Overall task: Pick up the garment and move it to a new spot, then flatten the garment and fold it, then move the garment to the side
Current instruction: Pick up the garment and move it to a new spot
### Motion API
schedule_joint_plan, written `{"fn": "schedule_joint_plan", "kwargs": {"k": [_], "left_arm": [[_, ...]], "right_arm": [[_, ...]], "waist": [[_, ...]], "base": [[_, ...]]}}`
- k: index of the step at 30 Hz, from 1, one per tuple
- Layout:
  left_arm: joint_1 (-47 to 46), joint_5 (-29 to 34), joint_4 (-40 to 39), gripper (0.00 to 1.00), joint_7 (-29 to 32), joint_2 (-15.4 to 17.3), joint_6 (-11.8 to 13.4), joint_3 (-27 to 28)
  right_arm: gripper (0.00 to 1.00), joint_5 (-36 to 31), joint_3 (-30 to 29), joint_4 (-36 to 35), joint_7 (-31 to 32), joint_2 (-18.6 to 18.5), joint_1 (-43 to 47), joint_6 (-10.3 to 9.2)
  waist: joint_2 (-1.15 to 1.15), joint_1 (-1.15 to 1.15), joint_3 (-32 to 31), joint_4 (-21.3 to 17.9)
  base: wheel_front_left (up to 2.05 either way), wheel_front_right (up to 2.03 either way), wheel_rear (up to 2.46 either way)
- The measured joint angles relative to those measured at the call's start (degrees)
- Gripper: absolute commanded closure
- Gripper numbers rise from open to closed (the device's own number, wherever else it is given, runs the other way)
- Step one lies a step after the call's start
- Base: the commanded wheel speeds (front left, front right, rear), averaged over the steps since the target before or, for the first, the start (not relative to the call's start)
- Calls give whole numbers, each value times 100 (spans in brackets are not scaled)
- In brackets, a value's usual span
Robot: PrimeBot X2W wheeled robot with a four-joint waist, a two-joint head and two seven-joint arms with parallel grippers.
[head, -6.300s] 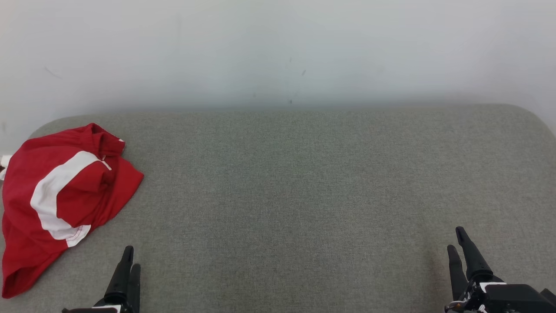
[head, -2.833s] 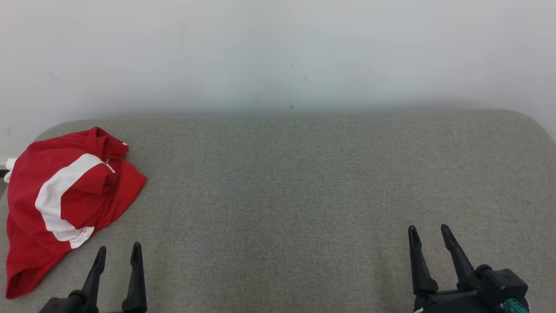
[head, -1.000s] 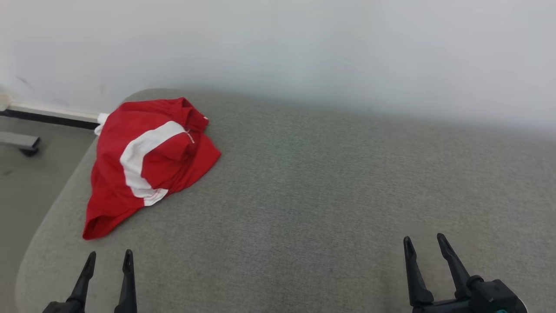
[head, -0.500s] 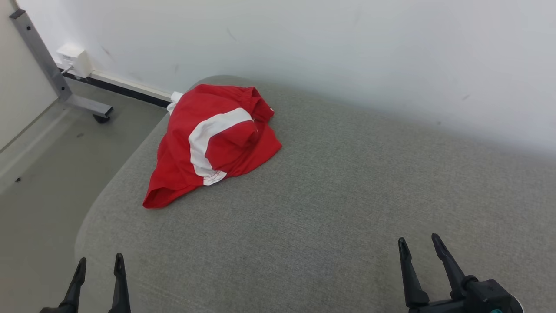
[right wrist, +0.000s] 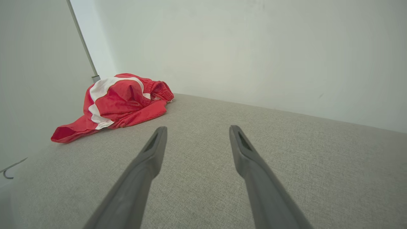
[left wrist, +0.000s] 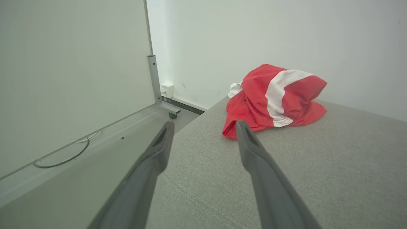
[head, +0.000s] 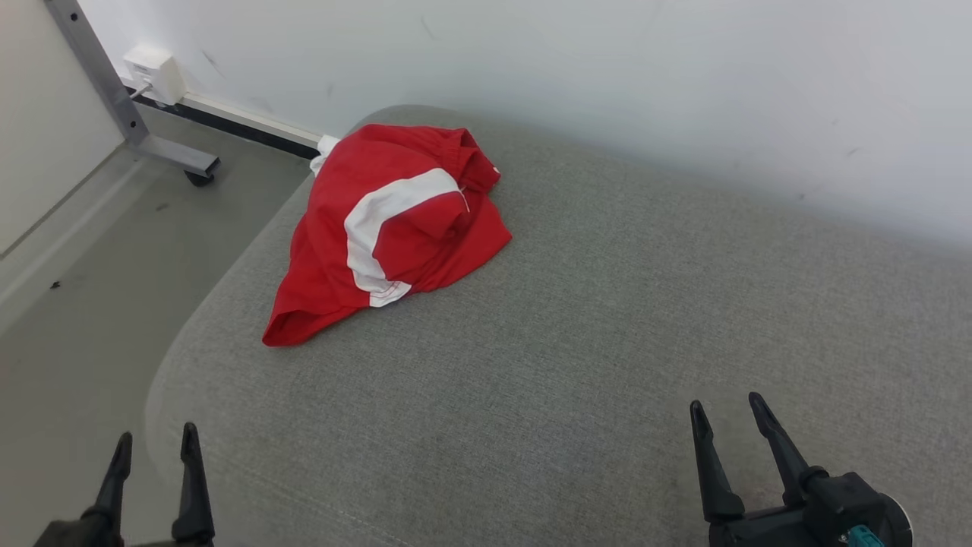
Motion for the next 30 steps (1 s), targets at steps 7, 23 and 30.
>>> {"fn": "schedule_joint_plan", "kwargs": {"k": [7,23,30], "left_arm": [[-933,-212,174,0,0,259,-133,0],[-3969,-926,1134,0,517,1614,-265,-127],[-4394,-1165,1786,0,1025,2098,-276,-433]], "right_arm": [[0,-232,-70,-23,0,1,-294,0],[0,-705,-523,-583,0,-3,-930,0],[0,-611,-504,-671,0,-4,-1014,0]], "waist": [[0,0,281,-285],[1,1,1491,-1453],[1,2,1877,-2071]], "base": [[0,0,0],[0,0,0],[0,0,0]]}}
